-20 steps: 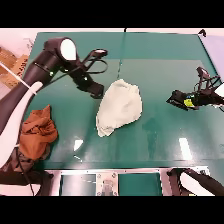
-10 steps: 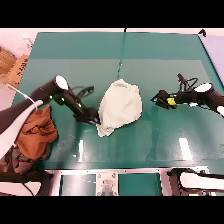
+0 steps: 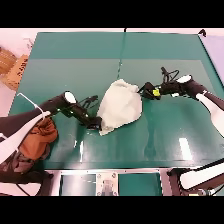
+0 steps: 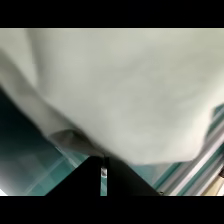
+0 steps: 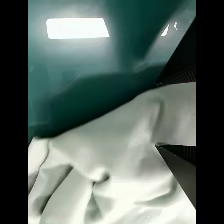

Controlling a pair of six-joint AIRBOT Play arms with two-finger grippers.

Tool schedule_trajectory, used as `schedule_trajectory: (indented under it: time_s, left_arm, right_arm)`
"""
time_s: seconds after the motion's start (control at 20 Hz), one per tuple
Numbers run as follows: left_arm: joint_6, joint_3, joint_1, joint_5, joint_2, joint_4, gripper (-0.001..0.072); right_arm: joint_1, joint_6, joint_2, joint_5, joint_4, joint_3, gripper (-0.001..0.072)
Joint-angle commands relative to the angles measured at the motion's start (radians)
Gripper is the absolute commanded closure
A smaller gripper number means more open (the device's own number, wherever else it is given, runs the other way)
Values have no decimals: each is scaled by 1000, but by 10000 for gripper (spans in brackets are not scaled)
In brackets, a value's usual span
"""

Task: Fold the shirts.

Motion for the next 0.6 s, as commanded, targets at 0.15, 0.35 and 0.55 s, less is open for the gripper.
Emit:
schedule_trajectory:
  time_s: [0.15, 0.35, 0.55]
  left_arm:
    - [6, 48, 176, -45, 2, 76, 683]
    - [4, 120, 227, -57, 2, 160, 684]
    - [-21, 221, 253, -128, 3, 269, 684]
  right_arm:
    - [79, -5, -117, -5, 27, 102, 423]
    - [63, -5, -125, -21, 43, 147, 692]
    - [14, -25, -63, 77, 17, 198, 694]
